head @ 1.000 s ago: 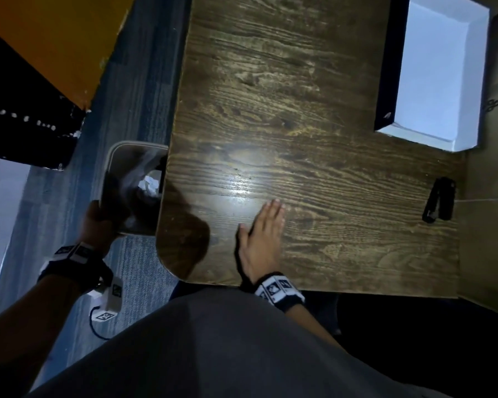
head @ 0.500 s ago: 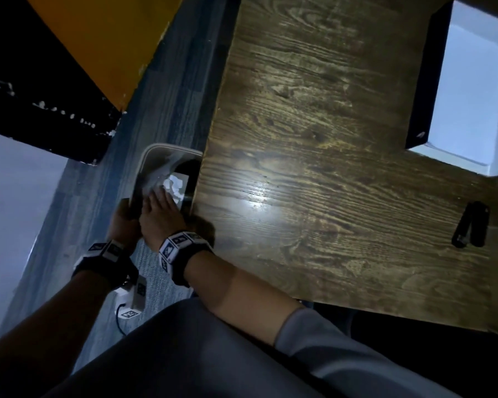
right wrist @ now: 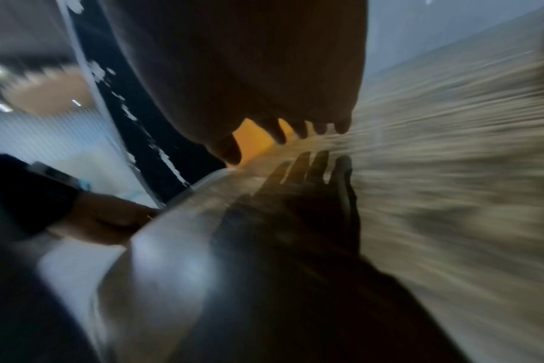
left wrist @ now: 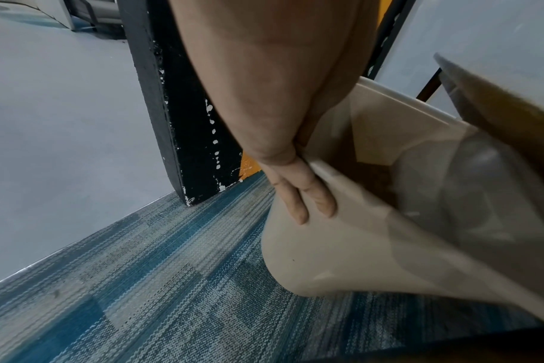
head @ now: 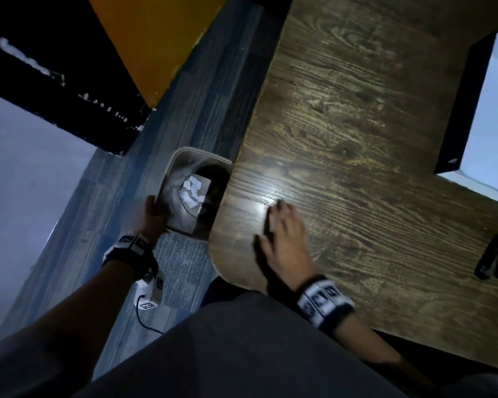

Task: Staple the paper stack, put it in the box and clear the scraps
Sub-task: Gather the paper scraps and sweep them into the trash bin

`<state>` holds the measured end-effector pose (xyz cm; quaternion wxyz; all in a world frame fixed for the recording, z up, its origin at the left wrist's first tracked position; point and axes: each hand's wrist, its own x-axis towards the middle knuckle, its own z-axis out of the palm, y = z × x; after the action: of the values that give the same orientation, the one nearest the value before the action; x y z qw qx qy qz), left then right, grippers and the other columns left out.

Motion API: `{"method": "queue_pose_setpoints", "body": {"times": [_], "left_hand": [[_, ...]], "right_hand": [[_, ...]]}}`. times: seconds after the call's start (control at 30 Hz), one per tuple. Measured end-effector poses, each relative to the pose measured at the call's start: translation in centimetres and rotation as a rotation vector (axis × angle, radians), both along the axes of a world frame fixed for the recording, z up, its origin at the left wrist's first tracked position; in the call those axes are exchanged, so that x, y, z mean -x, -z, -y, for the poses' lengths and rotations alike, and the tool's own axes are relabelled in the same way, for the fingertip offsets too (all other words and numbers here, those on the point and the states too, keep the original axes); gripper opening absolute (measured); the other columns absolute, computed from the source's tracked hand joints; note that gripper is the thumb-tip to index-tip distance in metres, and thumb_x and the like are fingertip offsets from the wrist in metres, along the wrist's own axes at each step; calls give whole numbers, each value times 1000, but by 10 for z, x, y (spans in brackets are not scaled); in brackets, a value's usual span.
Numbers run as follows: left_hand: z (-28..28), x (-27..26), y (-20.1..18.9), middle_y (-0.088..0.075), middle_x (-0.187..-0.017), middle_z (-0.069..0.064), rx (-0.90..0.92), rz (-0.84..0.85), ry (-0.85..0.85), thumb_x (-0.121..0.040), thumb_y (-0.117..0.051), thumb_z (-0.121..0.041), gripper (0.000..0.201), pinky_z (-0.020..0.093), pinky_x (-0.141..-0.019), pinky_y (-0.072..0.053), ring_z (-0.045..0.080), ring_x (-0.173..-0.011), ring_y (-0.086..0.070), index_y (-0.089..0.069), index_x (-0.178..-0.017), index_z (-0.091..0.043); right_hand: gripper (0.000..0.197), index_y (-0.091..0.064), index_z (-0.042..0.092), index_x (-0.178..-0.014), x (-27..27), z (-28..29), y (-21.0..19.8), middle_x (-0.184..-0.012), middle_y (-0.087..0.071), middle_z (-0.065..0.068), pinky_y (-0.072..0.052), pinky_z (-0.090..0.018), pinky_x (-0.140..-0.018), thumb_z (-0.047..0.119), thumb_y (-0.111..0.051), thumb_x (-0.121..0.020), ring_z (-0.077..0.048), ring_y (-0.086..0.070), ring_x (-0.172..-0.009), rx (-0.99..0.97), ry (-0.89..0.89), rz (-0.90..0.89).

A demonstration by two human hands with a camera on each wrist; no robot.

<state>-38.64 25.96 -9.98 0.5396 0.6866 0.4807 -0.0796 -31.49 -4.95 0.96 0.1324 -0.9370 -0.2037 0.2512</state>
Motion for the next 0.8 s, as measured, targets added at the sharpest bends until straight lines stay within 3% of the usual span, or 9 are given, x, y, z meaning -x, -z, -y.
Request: {"method": "queue_pose_setpoints", "body": {"times": [0.07, 0.17, 0.3, 0.4, 0.47, 0.53, 0.63, 0.73, 0.8], "left_hand": [[8, -4, -22, -55, -82, 7, 48, 62, 12, -90, -53, 12, 24, 47, -71, -51, 30, -83, -56, -53, -104, -7], [-2, 15, -2, -60, -90, 8, 90, 37, 41, -75, -54, 7, 42, 59, -75, -55, 35, -89, -61, -59, -88, -33], [7, 20, -18, -59, -91, 4, 110, 28, 36, -77, -55, 15, 49, 56, -72, -58, 37, -91, -61, -53, -84, -34], [15, 19, -23, -59, -93, 9, 112, 23, 25, -80, -61, 17, 47, 39, -55, -60, 31, -85, -60, -50, -84, -29], [18, 22, -23, -59, -100, 15, 129, 31, -12, -68, -67, 5, 40, 47, -65, -59, 32, -93, -59, -52, -85, -27], [19, 25, -20, -59, -94, 12, 166, 59, -44, -61, -63, 5, 40, 44, -54, -61, 30, -86, -59, -51, -84, -25], [22, 22, -16, -55, -86, 6, 175, 76, -46, -73, -60, 21, 46, 29, -42, -58, 24, -73, -60, -47, -83, -22], [25, 19, -21, -54, -84, 2, 141, 59, -19, -85, -49, 26, 49, 21, -41, -55, 9, -60, -63, -46, -85, -23], [26, 18, -20, -54, -84, 2, 134, 47, -14, -85, -47, 27, 48, 20, -39, -53, 15, -65, -59, -47, -89, -21]], "right_hand": [[70, -10, 13, -153, 19, 55, 5, -162, 0, -6, -8, -47, -121, 49, -29, -96, -25, 6, -149, 122, 97, -1], [76, -9, 9, -152, 63, 112, 12, -162, -1, -8, -12, -46, -118, 57, -17, -94, -26, 2, -149, 249, 142, 23], [79, 5, 9, -152, 107, 128, 31, -160, 17, -12, -10, -47, -114, 62, -3, -94, -30, 16, -148, 298, 107, -41], [81, 3, 2, -151, 98, 90, 44, -157, 3, -25, -6, -54, -112, 61, -3, -95, -45, 16, -144, 314, 58, -40], [80, 2, 2, -151, 86, 65, 49, -159, -4, -21, -8, -55, -116, 60, -7, -97, -45, 6, -145, 261, -86, -6], [80, -3, 2, -151, 75, 35, 50, -160, -5, -18, -12, -53, -119, 58, -18, -97, -40, 0, -146, 170, -242, -9], [76, 1, 5, -150, 53, -29, 46, -158, 12, -15, 6, -48, -118, 52, -26, -97, -33, 15, -147, 53, -406, -54], [68, -22, -1, -149, 37, -94, 41, -159, -10, -19, 1, -48, -121, 41, -34, -97, -36, 0, -148, 43, -491, -31], [63, -24, -2, -149, 29, -125, 38, -158, -16, -19, 0, -45, -121, 36, -30, -98, -34, -6, -149, 132, -585, -83]]}}
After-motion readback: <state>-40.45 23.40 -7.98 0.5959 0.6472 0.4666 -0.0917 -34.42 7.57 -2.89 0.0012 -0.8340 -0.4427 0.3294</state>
